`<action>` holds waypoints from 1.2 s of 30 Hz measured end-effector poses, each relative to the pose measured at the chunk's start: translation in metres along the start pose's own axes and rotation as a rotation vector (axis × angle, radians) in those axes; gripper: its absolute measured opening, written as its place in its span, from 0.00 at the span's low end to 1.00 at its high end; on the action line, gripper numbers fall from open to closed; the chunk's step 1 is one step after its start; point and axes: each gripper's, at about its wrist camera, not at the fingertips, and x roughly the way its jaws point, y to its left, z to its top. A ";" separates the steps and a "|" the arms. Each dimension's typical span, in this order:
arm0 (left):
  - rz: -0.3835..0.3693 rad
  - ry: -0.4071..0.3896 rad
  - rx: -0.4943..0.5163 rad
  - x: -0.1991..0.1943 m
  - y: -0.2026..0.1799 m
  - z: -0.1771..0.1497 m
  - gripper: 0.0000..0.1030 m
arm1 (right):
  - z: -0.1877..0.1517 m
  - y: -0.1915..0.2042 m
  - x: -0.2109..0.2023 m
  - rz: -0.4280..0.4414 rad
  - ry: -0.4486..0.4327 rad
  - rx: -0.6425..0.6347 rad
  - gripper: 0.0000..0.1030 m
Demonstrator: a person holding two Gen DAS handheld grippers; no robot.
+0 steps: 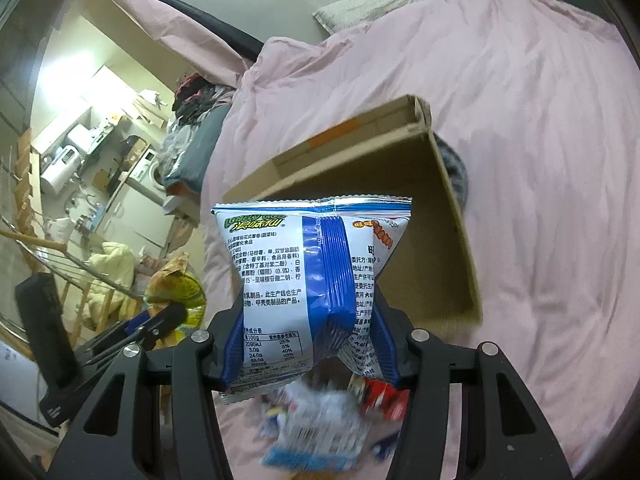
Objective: Organize snacks
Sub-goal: 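Carry the blue-white bag with the right gripper while the left gripper carries the yellow bag into the box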
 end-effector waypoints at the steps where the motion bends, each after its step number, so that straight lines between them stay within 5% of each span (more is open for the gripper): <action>1: -0.002 -0.003 0.005 0.004 -0.002 0.004 0.26 | 0.004 -0.001 0.004 -0.003 0.000 -0.004 0.54; 13: 0.039 -0.026 0.013 0.073 0.000 0.005 0.26 | 0.009 -0.022 0.064 -0.039 0.056 -0.014 0.54; 36: -0.054 -0.014 0.053 0.084 -0.016 0.000 0.26 | 0.012 -0.032 0.088 -0.101 0.100 0.046 0.56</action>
